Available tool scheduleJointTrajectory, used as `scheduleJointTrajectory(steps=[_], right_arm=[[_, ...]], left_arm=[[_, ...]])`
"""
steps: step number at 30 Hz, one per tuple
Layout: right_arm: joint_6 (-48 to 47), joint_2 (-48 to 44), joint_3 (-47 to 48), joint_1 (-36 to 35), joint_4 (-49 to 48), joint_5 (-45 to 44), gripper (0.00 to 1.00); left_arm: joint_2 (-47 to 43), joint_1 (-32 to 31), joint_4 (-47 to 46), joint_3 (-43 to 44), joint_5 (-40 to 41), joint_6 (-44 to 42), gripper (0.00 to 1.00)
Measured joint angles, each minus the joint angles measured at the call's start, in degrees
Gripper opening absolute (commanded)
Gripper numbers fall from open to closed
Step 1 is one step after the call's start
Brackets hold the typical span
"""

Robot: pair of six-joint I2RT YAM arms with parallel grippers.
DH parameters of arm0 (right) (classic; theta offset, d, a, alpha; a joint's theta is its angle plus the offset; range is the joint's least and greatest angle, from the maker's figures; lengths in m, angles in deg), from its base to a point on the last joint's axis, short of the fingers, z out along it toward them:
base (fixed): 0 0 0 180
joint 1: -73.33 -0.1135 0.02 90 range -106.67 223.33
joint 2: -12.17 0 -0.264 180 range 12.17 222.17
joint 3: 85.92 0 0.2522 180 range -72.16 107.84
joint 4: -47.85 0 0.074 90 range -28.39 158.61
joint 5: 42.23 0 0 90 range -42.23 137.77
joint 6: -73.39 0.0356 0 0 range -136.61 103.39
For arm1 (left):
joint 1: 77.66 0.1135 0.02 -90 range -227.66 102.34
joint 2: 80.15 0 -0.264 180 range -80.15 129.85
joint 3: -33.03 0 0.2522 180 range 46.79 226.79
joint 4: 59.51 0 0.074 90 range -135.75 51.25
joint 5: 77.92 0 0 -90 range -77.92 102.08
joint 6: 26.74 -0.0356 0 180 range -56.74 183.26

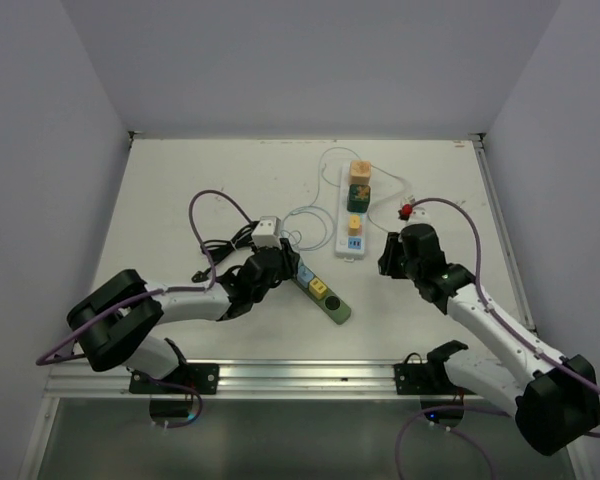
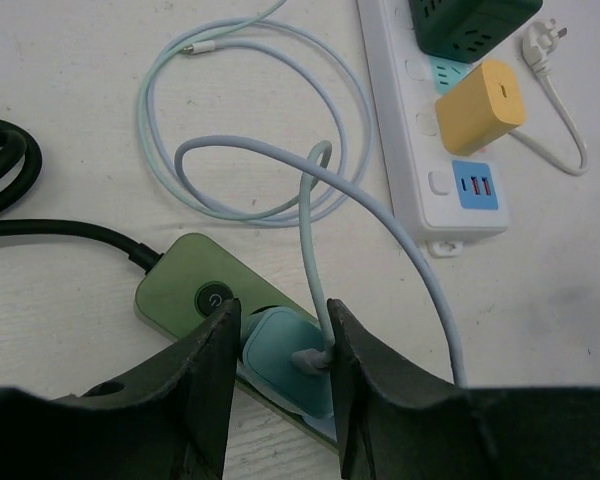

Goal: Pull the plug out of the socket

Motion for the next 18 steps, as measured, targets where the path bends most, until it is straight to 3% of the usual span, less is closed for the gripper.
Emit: scheduleJointTrajectory(steps=[10,18], right_arm=[[8.9,5.9,-0.7,27.2,-13.1,15.1,0.11],[14.9,19.2,0.5,31.5,-23.5,18.9,0.14]], left_arm=[[-3.0,0.0,8.6,1.4,-2.8,0.0,0.58],[-4.3,-0.2,13.4,2.7,-3.0,-1.1,0.62]])
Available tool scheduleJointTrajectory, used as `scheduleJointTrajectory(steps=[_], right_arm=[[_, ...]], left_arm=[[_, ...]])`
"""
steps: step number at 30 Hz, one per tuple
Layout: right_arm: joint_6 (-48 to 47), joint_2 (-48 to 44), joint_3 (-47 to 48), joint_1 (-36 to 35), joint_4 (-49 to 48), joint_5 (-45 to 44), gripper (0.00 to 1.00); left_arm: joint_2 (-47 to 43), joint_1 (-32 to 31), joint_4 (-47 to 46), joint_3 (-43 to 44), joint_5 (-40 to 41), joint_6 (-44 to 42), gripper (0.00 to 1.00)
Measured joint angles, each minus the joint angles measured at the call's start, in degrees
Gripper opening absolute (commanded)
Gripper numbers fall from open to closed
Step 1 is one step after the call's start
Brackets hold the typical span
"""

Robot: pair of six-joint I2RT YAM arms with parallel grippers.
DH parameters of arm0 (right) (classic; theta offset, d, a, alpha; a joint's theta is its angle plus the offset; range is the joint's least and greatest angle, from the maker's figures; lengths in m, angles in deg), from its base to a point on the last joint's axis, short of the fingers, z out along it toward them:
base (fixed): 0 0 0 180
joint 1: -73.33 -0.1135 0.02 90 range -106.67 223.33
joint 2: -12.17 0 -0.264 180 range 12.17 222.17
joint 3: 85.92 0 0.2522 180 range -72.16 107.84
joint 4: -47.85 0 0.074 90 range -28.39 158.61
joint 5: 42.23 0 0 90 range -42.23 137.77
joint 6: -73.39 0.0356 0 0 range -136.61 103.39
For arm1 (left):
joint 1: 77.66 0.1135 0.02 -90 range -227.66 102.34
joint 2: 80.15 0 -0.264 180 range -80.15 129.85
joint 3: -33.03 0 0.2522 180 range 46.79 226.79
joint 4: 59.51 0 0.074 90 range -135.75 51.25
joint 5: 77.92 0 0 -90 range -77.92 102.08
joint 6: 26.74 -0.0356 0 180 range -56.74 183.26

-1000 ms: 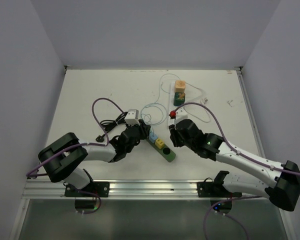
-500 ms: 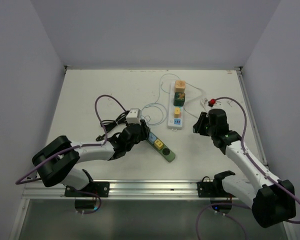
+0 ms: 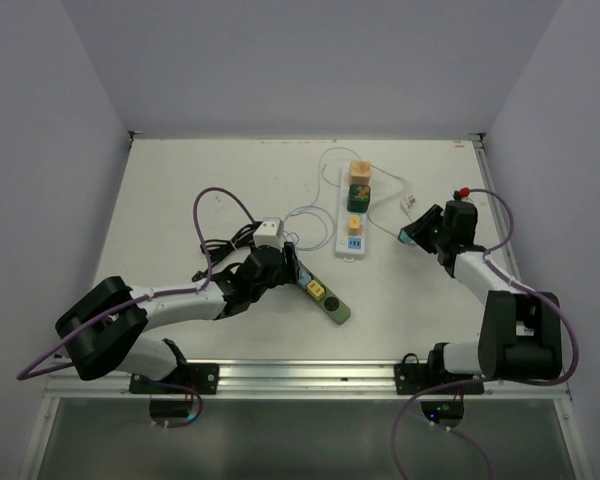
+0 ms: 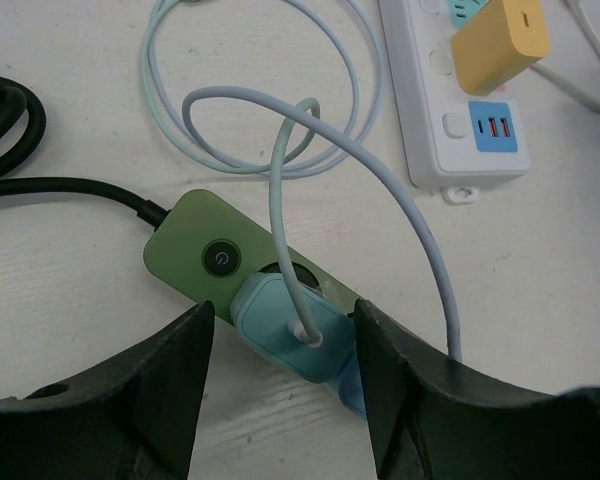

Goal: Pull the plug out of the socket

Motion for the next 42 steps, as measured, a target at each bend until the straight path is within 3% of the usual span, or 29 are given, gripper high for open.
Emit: scheduleJointTrajectory(steps=[4,11,19,23,36,42], right_arm=[[1.1,5.8,2.1,1.6,-3.7,0.0,0.15],[2.3,13.9,4.9,3.9,-8.8,2.2,0.32],[2.7,15.5,4.9,5.0,-8.8,3.6,0.53],[2.4,15.5,4.9,5.0,-7.5,3.4,0.56],[0.5,6.8,4.9,6.2,5.9,-2.0,0.61],[-0.6,-2.0,3.5,5.8,7.8,1.4,0.63]], left_arm=[[-0.7,0.0,1.3,0.1,-0.1,-0.5,0.63],[-0.8,0.0,2.4,0.6,-0.4,-1.5,0.65],[-0.8,0.0,3.0,0.9,-0.5,-2.0,0.66],[-0.8,0.0,3.3,1.0,-0.5,-2.1,0.66],[-1.2,0.0,4.0,1.1,-0.7,-2.4,0.66],[-1.4,0.0,4.5,1.2,-1.0,-2.5,0.67]])
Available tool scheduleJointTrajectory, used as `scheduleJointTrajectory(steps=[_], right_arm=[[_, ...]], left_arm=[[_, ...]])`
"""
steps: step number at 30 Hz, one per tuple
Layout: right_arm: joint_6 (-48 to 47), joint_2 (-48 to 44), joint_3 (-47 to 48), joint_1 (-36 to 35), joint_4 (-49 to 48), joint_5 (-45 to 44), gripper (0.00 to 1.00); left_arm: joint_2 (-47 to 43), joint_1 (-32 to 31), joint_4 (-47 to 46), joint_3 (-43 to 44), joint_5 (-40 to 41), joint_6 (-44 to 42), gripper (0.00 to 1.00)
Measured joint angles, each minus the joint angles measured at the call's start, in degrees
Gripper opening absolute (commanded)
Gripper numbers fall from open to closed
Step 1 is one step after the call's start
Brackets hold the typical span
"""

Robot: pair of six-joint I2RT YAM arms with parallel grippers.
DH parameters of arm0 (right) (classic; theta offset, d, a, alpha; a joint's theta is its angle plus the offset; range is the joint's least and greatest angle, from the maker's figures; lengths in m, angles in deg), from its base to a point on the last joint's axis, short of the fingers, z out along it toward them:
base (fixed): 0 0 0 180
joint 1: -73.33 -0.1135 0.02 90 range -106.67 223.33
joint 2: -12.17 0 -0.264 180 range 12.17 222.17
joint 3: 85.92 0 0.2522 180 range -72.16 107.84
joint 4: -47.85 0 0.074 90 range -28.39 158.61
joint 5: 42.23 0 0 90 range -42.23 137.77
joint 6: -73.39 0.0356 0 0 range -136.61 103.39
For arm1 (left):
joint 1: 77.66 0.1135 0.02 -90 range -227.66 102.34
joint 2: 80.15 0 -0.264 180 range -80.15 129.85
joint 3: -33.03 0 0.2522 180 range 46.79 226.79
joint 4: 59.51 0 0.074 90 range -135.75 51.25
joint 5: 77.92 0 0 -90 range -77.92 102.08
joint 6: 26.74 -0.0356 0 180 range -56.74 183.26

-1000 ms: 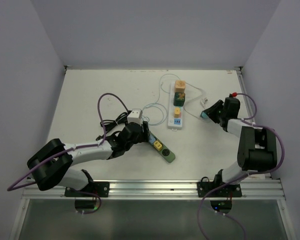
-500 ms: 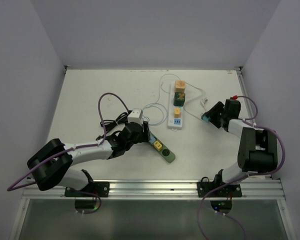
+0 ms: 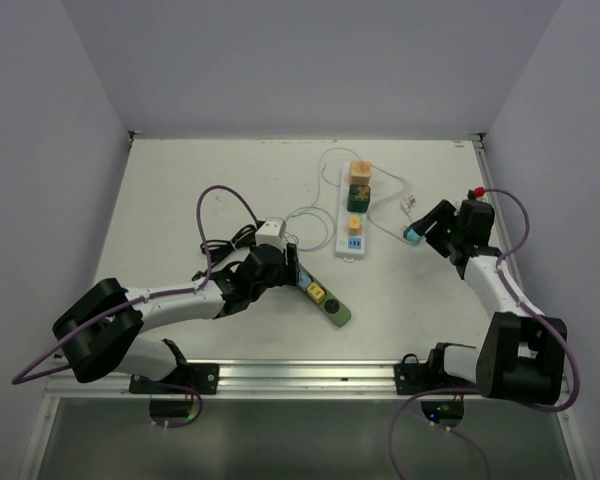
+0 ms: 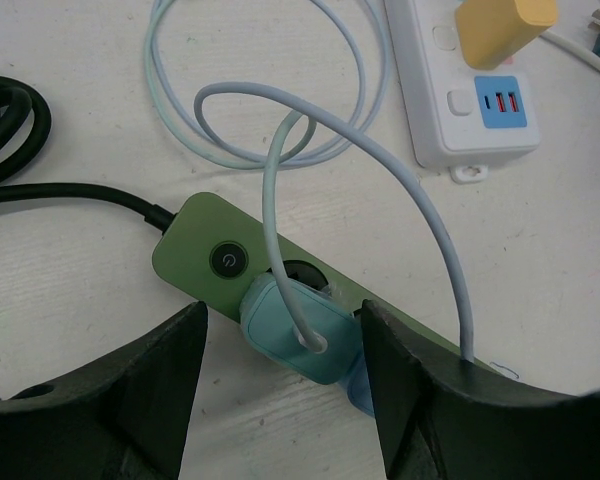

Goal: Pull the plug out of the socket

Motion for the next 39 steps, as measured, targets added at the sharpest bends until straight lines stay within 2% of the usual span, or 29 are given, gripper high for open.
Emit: scheduleJointTrajectory(steps=[3,10,15,23,32,39], right_arm=[[-1.7,-5.0,-2.0,-3.6,0.2,3.2,0.63],[-7.5,-18.8,-6.3,-20.6,2.1,7.2,0.63],[-11.9,-23.6,-6.6,-28.7,5.7,7.3,0.63],[-16.5,-21.0,-6.1,-41.3,10.7,1.7,0.63],[-22.0,-17.7,-3.4,-58.3,11.7,-11.5,0.66],[-26.2,-6.2,0.4,-65.7,10.3,-18.6,0.67]], left_arm=[[-0.1,0.0,0.3,0.0,-0.2,0.0,0.67],[-0.2,0.0,0.3,0.0,-0.3,0.0,0.67],[0.0,0.0,0.4,0.2,-0.3,-0.2,0.67],[1.3,0.0,1.4,1.8,-0.3,-1.0,0.67],[1.6,0.0,1.4,2.0,-0.3,-1.0,0.68],[1.7,0.0,1.3,2.0,-0.3,-1.0,0.68]])
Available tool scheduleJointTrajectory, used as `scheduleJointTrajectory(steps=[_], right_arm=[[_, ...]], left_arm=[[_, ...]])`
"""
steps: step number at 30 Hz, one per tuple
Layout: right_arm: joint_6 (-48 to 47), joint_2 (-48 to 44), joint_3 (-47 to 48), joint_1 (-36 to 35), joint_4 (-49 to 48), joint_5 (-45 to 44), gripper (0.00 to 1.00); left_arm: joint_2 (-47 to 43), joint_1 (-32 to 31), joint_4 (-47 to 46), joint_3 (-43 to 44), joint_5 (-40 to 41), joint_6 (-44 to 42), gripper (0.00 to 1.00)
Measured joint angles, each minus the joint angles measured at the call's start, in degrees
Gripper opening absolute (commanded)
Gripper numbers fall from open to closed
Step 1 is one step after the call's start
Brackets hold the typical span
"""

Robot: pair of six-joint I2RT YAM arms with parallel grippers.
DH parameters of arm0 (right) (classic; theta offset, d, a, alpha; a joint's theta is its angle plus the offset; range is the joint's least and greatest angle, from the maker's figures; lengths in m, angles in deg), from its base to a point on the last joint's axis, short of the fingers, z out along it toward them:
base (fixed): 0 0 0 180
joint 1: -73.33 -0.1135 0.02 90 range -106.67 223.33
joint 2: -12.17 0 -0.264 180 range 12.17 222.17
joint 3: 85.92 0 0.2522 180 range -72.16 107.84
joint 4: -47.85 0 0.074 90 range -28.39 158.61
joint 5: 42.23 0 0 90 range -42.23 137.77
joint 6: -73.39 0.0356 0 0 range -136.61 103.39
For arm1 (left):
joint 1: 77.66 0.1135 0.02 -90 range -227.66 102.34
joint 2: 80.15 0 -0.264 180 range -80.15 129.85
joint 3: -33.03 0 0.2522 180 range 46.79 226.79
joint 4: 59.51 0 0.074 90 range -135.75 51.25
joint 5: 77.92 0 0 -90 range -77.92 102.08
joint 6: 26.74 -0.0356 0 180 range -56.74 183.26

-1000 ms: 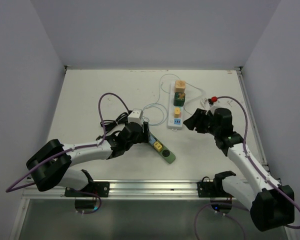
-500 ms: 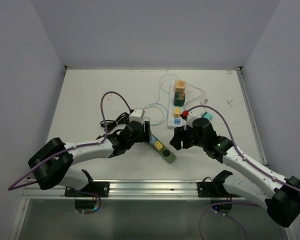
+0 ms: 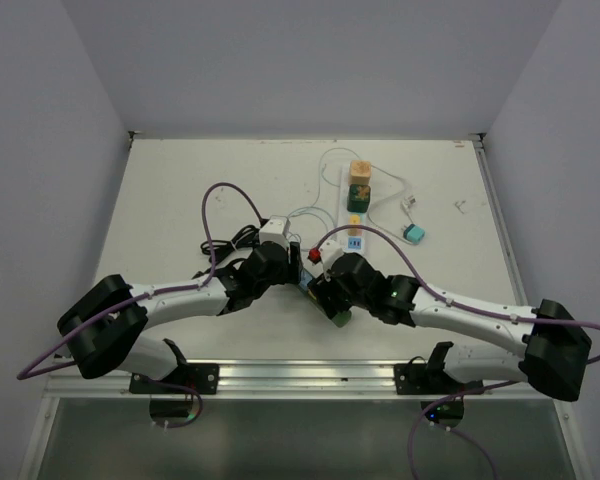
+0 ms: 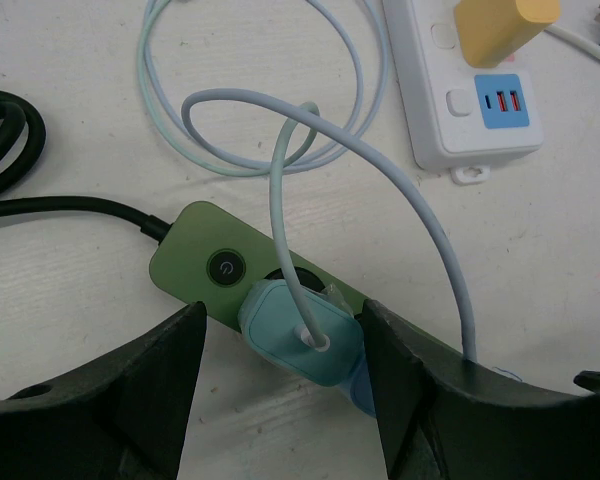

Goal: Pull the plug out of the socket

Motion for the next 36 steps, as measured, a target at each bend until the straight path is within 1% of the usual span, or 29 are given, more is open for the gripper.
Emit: scheduleJointTrajectory(steps=[7,11,12,14,16,17,22,23,25,30,33,36], right_arm=[[-1.8,6.4,1.6,-1.6,-2.6,-2.3,0.67],[-1.8,9.9,3.6,-1.6,-4.6,-2.3,0.62],[-1.7,10.7,3.9,-1.6,-5.1,-2.3,0.59],[-1.6,12.1,4.1,-1.6,-5.9,-2.3,0.58],[-1.5,13.5,4.5,-1.6,-6.1,-2.3,0.54],[-1.4,14.2,4.5,-1.6,-6.3,-2.3,0.49],[-1.2,15.2,4.5,-1.6,-6.1,-2.8,0.36],[-1.0,15.2,4.5,-1.6,-6.1,-3.0,0.32],[-0.9,15.2,4.5,-1.6,-6.1,-3.3,0.26],[-0.5,15.2,4.5,-1.7,-6.2,-3.5,0.09],[-0.2,15.2,4.5,-1.7,-6.2,-3.5,0.01],[0.3,15.1,4.3,-1.7,-6.4,-3.5,0.00]], left_arm=[[0.1,0.0,0.2,0.2,0.0,-0.1,0.68],[0.1,0.0,0.7,0.5,0.0,-0.2,0.68],[0.1,0.0,0.7,0.5,0.0,-0.1,0.68],[0.1,0.0,0.8,0.5,0.1,-0.1,0.68],[0.2,0.0,1.0,0.7,0.1,-0.1,0.68],[0.3,0.0,1.0,0.8,0.1,-0.1,0.68],[0.4,0.0,1.0,0.9,0.2,-0.1,0.68],[0.4,0.0,1.0,0.9,0.2,-0.1,0.68],[0.4,0.0,1.0,0.9,0.2,0.0,0.68],[0.4,0.0,1.0,0.9,0.2,0.0,0.68],[0.5,0.0,1.0,0.9,0.2,0.1,0.68],[0.6,0.0,0.9,0.8,0.2,0.2,0.68]])
